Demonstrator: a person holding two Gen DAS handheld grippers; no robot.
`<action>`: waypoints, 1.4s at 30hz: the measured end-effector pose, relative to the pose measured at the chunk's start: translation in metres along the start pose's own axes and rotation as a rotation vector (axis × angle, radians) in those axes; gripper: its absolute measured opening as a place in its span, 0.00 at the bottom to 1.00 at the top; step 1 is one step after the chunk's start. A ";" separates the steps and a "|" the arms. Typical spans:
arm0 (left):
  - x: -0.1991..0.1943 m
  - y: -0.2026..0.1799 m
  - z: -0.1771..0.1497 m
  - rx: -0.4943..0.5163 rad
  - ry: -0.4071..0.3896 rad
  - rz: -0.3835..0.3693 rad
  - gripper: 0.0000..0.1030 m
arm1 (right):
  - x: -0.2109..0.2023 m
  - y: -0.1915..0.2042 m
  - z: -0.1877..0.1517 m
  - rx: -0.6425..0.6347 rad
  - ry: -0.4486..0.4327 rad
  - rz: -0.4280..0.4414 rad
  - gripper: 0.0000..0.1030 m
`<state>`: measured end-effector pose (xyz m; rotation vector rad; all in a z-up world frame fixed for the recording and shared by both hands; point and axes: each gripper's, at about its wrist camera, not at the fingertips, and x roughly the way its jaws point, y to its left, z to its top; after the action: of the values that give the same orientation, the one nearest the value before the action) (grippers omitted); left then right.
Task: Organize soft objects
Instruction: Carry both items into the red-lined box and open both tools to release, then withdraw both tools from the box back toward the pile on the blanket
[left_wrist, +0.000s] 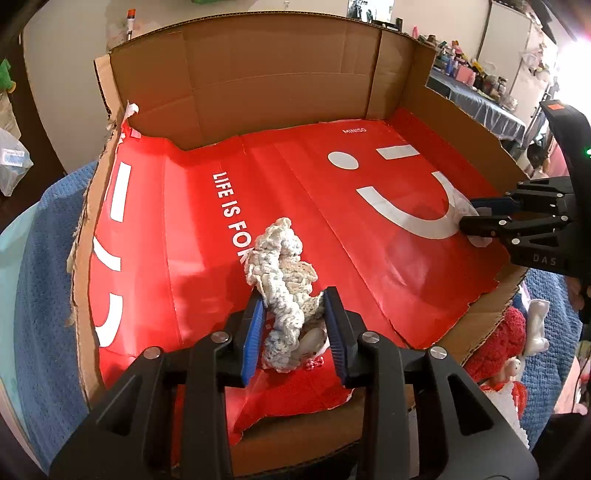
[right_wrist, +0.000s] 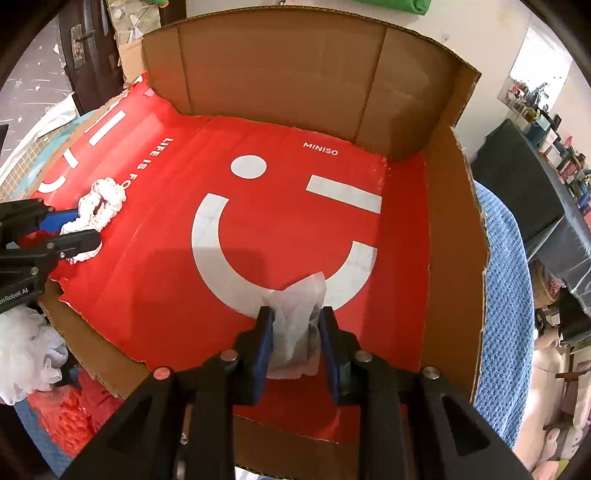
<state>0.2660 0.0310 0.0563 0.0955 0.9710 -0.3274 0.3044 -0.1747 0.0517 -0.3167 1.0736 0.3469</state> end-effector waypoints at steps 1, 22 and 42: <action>0.000 0.000 0.000 0.001 0.000 -0.002 0.38 | 0.000 0.000 0.000 0.000 0.001 0.000 0.27; -0.054 -0.008 0.001 0.014 -0.139 -0.005 0.63 | -0.032 0.005 0.000 0.011 -0.067 0.013 0.56; -0.178 -0.060 -0.065 0.008 -0.524 0.101 0.84 | -0.181 0.060 -0.063 0.022 -0.532 -0.181 1.00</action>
<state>0.1025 0.0302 0.1701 0.0613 0.4442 -0.2449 0.1504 -0.1690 0.1803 -0.2788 0.5220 0.2374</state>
